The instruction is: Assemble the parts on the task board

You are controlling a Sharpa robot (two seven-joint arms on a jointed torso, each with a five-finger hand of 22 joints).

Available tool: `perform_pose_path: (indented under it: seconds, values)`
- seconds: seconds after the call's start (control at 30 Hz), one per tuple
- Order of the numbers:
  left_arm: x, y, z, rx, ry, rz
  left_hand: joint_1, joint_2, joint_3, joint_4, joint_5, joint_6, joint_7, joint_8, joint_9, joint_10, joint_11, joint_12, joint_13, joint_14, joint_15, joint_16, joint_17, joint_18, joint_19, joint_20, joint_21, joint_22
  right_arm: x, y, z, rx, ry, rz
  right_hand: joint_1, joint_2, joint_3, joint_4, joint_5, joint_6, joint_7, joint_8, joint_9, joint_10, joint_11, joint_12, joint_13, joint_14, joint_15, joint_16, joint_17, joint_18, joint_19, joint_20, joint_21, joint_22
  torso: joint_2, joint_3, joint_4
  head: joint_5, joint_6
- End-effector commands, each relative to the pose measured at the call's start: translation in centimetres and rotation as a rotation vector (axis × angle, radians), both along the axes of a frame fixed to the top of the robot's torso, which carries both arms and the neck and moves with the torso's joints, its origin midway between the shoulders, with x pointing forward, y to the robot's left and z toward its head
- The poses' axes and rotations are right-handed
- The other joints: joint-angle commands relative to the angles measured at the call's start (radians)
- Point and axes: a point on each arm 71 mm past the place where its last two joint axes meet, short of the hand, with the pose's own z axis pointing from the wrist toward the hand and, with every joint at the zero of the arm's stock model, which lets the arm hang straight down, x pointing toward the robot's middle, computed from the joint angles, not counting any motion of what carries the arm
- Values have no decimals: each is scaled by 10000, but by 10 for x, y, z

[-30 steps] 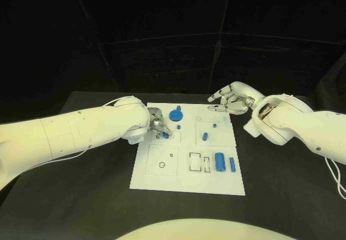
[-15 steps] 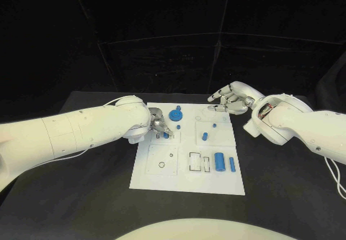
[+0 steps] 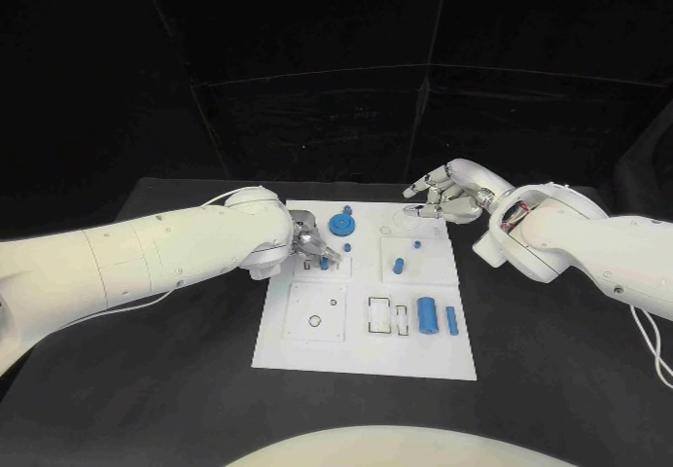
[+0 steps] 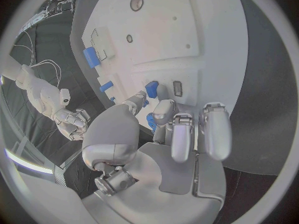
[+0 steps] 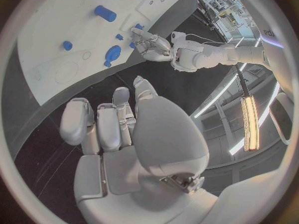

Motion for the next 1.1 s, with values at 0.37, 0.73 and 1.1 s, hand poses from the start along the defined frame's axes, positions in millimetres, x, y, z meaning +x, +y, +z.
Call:
perform_pose_path:
  seconds: [0.37, 0.73, 1.1]
  values:
    - [-1, 10, 6, -164, -243, 233, -162, -80, -1339, 579, -5, 29, -25, 29, 55, -22, -32, -28, -42, 1035, -102, 32, 2634, -115, 49, -42, -33, -29, 0, 0, 1, 2, -71, 73, -103, 10, -86, 35, -25, -57, 1, 43, -9, -144, -2, -144, -120, 203, -74, -126, -78, 125, -114, 33, -106, -85, -7, -2, 3, -39, 35]
    - [14, 15, 62, -1041, -1015, 323, 404, 49, -2170, 811, -4, -422, 173, -344, -111, -485, 124, -585, -630, 1035, 21, 32, 2634, -64, -69, 42, -229, -283, 3, 2, 0, 56, -60, 74, -113, 11, -97, 46, -40, -63, 2, 45, -10, -170, -1, -186, -162, 195, -73, -152, -106, 133, -138, 34, -133, -129, 4, 0, 2, -81, 121]
    - [45, 35, 86, 226, -180, 426, 1391, 525, -2579, 676, 7, -1013, 557, -1221, -730, -752, 462, -860, -949, 1035, 301, 32, 2634, -11, -198, 307, -441, -541, 5, 2, -1, 45, -53, 30, -113, 12, -97, 47, -41, -64, 3, 45, -10, -169, -1, -184, -161, 195, -73, -154, -108, 134, -140, 34, -135, -132, 15, 1, -1, -46, 139]
